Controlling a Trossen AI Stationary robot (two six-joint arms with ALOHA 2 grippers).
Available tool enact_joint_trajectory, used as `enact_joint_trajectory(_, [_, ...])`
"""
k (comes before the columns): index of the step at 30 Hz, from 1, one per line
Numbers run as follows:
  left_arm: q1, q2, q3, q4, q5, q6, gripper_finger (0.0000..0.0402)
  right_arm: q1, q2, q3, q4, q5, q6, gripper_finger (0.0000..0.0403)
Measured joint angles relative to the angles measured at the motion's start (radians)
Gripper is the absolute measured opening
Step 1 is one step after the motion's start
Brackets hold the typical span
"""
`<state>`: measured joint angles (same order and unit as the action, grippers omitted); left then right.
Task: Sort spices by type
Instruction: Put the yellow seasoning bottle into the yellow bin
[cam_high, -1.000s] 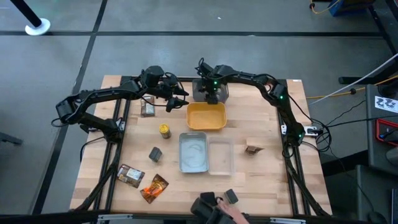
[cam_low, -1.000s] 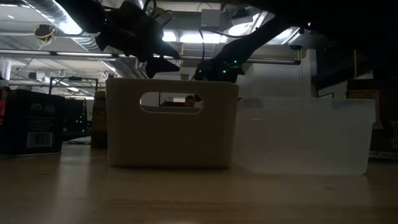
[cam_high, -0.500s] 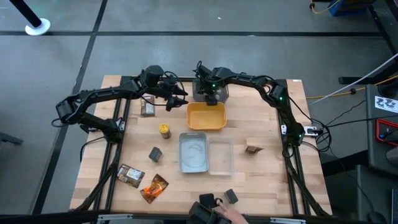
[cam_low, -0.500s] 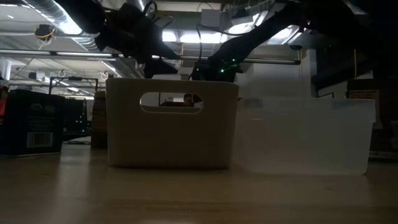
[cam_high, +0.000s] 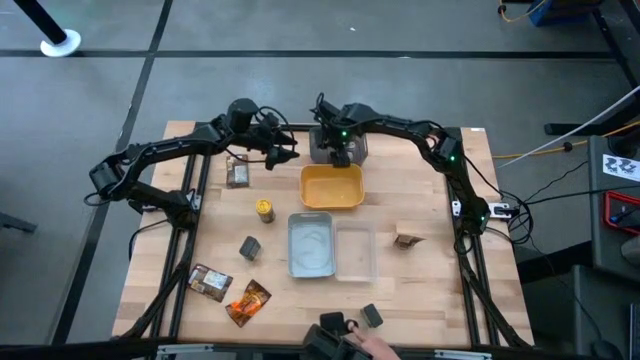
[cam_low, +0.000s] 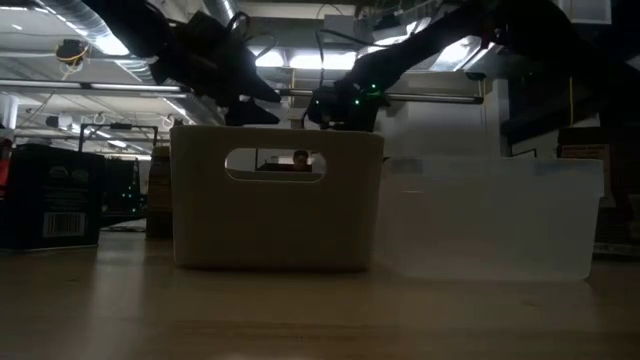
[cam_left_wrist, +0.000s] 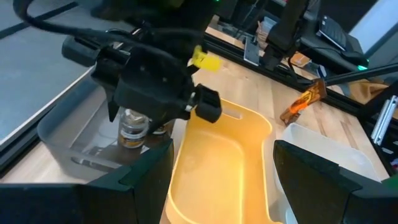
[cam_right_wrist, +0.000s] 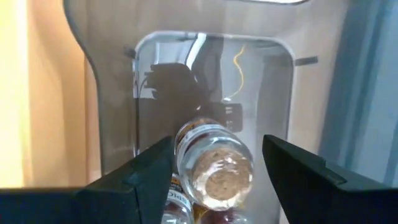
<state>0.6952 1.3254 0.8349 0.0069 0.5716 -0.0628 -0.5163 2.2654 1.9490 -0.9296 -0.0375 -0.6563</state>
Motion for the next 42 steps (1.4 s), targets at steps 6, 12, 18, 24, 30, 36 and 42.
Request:
enact_joint_trajectory(6, [0.006, 0.000, 0.000, -0.019, 0.000, 0.011, 0.0260, 0.000, 0.000, 0.062, -0.055, -0.005, 0.000, 0.0246])
enact_joint_trajectory(12, [0.006, 0.000, 0.000, -0.038, 0.000, 0.075, 0.0260, 0.000, 0.000, 0.133, -0.125, -0.007, 0.000, 0.0246])
enact_joint_trajectory(18, [0.003, 0.000, 0.000, -0.070, 0.001, 0.179, 0.0260, 0.000, 0.000, 0.228, -0.200, -0.007, 0.001, 0.0246])
enact_joint_trajectory(24, [-0.023, -0.041, 0.000, -0.124, 0.001, 0.276, 0.0260, 0.000, 0.000, 0.340, -0.321, -0.007, 0.001, 0.0246])
enact_joint_trajectory(30, [-0.054, -0.151, 0.000, -0.189, -0.003, 0.280, 0.0260, 0.000, -0.015, 0.401, -0.435, -0.018, 0.036, 0.0246])
enact_joint_trajectory(36, [-0.114, -0.254, 0.001, -0.370, -0.083, 0.278, 0.0260, -0.001, -0.083, 0.398, -0.506, -0.035, 0.095, 0.0246])
enact_joint_trajectory(42, [-0.185, -0.316, 0.001, -0.553, -0.125, 0.268, 0.0260, -0.001, -0.154, 0.398, -0.553, -0.145, 0.160, 0.0246])
